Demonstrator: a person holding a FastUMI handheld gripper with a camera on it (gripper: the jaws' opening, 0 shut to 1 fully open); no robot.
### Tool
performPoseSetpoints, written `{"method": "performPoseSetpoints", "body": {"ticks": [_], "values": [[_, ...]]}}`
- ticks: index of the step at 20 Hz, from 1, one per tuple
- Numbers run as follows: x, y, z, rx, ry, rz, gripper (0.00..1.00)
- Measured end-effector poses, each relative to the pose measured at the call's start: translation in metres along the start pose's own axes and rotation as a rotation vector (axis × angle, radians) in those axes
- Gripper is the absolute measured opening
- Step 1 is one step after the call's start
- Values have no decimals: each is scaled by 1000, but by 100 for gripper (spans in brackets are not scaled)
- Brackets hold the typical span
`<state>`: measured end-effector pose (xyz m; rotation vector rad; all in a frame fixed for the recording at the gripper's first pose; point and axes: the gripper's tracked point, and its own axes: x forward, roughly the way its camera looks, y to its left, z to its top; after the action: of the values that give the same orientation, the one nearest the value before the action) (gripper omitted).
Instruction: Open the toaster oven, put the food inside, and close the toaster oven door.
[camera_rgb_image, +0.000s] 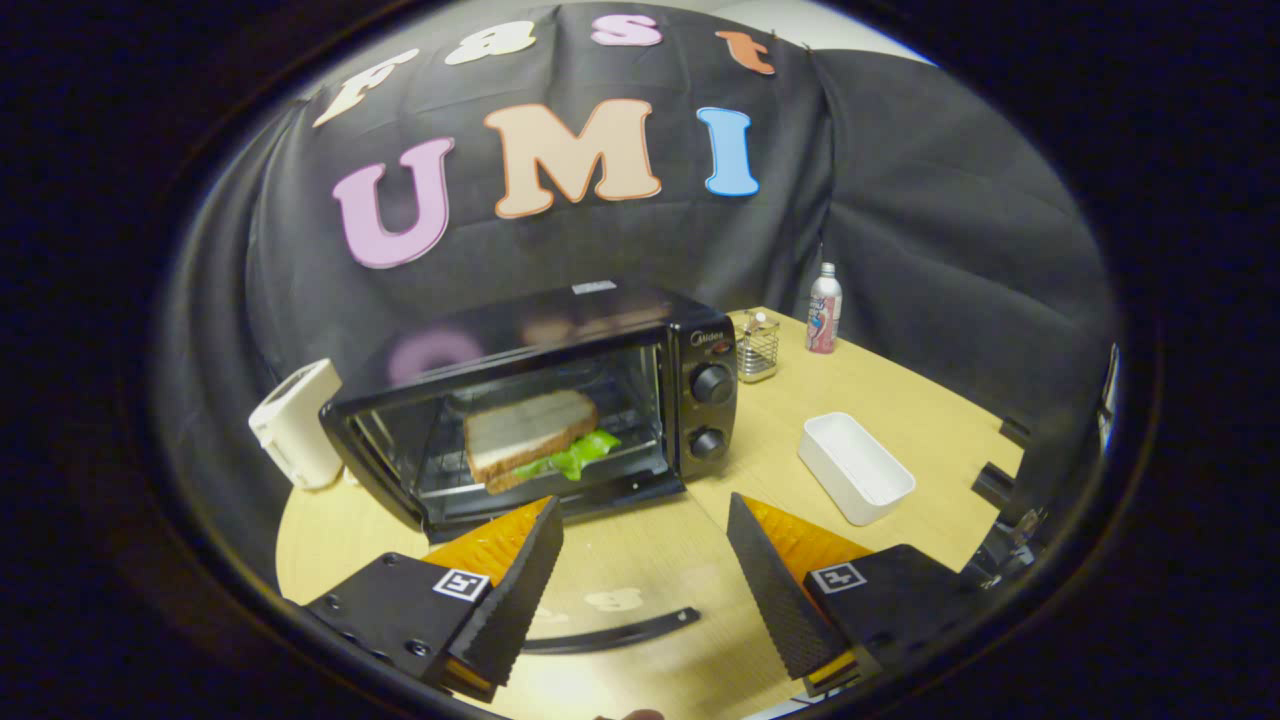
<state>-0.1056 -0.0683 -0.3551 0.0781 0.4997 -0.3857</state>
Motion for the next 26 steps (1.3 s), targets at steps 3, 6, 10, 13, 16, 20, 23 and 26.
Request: {"method": "performPoseSetpoints", "body": {"ticks": [3,6,10,13,16,20,23,26], "values": [[-12,-2,-23,-34,37,0,100],[-18,-4,-45,-66,77,8,100],[-22,-7,-72,-105,139,10,100],[-27,-8,-93,-129,188,6,100],[-27,-12,-108,-161,224,5,100],[-21,-5,-126,-203,262,36,100],[-15,6,-137,-245,290,69,100],[-12,15,-145,-283,304,95,100]]}}
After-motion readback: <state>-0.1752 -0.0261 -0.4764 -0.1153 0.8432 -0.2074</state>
